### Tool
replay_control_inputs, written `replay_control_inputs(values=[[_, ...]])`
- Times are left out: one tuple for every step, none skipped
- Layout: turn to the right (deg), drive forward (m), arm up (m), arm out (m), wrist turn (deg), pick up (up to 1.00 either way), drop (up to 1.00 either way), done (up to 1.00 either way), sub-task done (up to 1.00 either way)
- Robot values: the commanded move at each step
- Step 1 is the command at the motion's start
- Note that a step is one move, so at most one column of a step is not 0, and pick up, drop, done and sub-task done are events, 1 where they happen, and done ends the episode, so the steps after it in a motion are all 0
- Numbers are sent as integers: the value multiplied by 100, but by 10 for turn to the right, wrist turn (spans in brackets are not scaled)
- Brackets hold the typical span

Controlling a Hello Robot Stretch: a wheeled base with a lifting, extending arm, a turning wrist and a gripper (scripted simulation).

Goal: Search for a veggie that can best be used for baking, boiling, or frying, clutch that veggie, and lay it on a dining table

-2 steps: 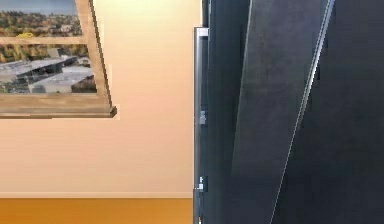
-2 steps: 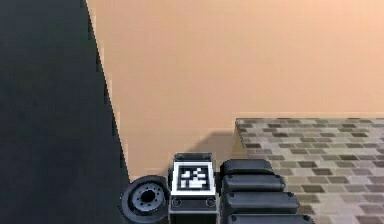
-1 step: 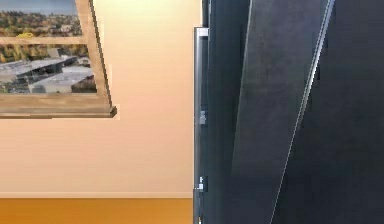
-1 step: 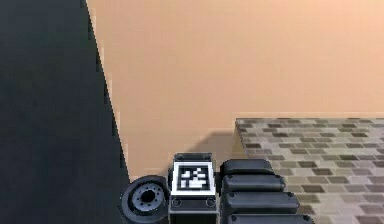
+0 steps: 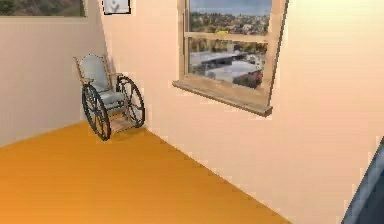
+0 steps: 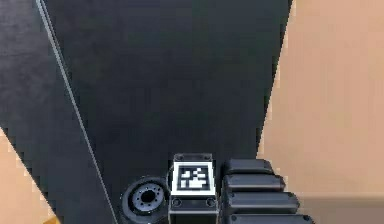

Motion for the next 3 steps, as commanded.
replay_control_inputs(values=[[-450, 0, 0, 0, 0, 0, 0, 0, 0], [0, 40, 0, 0, 0, 0, 0, 0, 0], [-450, 0, 0, 0, 0, 0, 0, 0, 0]])
